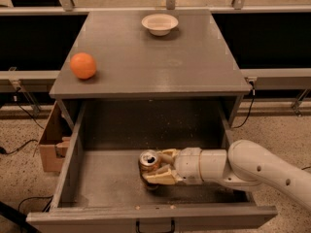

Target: Place orange can into top drawer

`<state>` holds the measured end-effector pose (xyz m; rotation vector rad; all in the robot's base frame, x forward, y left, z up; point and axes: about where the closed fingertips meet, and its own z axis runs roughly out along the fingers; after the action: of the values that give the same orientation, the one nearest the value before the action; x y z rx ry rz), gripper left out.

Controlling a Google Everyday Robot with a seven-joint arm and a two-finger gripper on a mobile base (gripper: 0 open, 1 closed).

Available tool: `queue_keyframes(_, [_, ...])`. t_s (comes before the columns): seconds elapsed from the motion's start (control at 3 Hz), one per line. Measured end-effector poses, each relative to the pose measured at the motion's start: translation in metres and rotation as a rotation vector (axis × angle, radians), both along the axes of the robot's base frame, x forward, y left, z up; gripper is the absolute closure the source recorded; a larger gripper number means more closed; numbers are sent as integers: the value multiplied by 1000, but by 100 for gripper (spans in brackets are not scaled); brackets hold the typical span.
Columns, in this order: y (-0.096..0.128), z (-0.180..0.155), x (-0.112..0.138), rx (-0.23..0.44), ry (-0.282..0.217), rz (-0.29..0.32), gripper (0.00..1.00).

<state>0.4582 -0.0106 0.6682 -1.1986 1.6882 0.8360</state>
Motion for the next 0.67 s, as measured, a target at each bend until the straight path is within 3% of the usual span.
queue_keyframes(0.67, [3, 0, -1, 1, 1, 7, 36])
